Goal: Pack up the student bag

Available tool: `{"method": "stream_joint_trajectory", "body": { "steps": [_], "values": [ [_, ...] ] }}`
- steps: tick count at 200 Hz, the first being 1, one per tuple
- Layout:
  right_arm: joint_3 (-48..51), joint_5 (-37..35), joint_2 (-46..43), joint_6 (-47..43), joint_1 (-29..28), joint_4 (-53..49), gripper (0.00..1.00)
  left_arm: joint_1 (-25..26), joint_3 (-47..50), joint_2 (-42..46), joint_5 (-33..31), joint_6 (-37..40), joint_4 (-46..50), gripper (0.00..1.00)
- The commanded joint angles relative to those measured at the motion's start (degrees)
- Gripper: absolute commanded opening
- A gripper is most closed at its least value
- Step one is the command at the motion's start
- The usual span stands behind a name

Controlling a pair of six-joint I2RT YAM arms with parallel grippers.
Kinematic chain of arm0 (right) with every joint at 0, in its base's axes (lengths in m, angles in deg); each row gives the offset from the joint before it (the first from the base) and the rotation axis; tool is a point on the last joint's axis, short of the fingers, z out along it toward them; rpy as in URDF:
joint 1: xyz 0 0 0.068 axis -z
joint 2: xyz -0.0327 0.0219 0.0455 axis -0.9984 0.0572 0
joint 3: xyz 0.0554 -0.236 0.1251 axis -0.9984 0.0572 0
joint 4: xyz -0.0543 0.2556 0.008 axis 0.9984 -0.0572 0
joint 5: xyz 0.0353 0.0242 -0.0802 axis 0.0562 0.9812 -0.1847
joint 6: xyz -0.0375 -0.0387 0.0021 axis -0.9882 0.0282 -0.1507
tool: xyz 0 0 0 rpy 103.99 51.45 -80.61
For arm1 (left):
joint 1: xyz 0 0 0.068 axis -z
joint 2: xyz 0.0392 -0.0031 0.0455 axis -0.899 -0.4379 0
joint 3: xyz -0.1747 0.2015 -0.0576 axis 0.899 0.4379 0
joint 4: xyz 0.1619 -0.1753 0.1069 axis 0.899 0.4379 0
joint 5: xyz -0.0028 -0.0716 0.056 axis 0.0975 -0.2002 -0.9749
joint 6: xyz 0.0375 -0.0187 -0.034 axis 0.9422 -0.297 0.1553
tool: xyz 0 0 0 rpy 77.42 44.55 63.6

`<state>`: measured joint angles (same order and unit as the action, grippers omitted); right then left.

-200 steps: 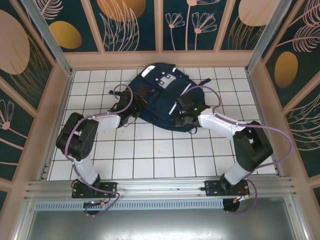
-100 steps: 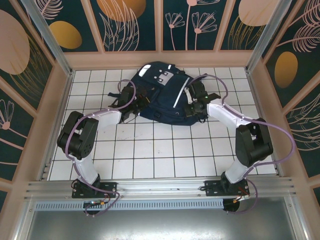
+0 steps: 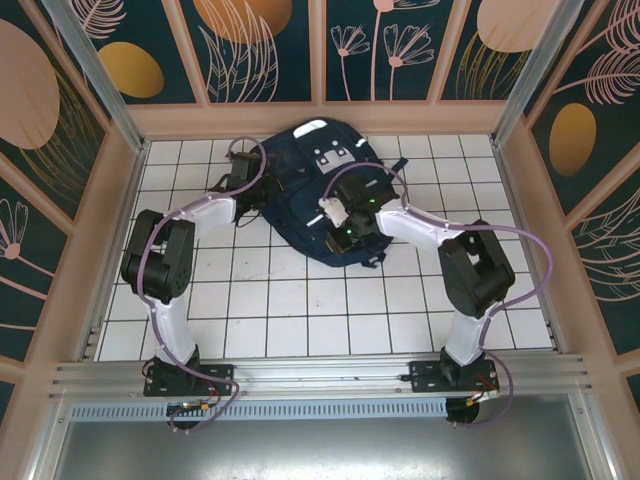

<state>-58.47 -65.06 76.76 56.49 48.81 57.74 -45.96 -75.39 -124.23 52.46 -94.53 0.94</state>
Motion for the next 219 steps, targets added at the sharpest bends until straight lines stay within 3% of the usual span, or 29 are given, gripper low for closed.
{"method": "stream_joint_trajectory", "body": {
  "steps": [1,16,33,39,62,87,100,113,135,159,169,219],
  "values": [
    [-4.4,5.2,2.9,0.6,-4.0,3.1,0.0,-1.3,-5.1,-1.4,-2.0,4.0,2.9,0.52],
    [-7.4,4.3,4.7,2.9,-5.7,7.1,0.0,-1.3,-4.8,-0.1,-1.2,2.1,5.6,0.65],
    [-9.6,4.3,6.0,6.4,-6.9,11.5,0.0,-1.3,-0.7,4.3,0.5,-1.1,5.6,0.7],
    [-10.0,3.6,6.5,7.5,-7.3,13.1,0.0,-1.4,1.3,6.1,0.8,-2.3,5.0,0.78],
    [-10.8,1.4,7.6,11.2,-8.0,16.6,0.0,-1.4,9.0,12.9,2.5,-7.0,2.4,0.79],
    [-8.6,3.6,7.0,14.8,-8.3,22.4,0.0,-1.4,18.8,18.5,7.6,-16.7,-6.0,0.77],
    [-7.2,4.4,6.3,15.8,-8.7,24.5,0.0,-1.3,24.8,19.7,10.5,-22.9,-12.3,0.72],
    [-6.5,5.4,6.0,16.9,-9.1,25.4,0.0,-1.1,29.8,20.1,12.4,-28.3,-20.2,0.62],
    [-6.2,6.2,6.1,19.5,-9.4,24.4,0.0,-0.6,31.1,17.8,12.8,-28.9,-21.8,0.44],
    [-5.3,6.7,5.7,22.7,-9.5,21.3,0.0,-0.7,31.1,15.5,12.1,-28.6,-23.1,0.19],
    [-5.4,7.2,5.5,23.5,-9.5,18.6,0.0,-0.6,30.9,15.0,11.8,-28.3,-24.0,0.0],
    [-6.1,-1.5,5.2,20.4,-6.6,-5.7,0.0,-0.8,26.5,15.2,7.8,-21.8,-16.8,0.0]
  ]
}}
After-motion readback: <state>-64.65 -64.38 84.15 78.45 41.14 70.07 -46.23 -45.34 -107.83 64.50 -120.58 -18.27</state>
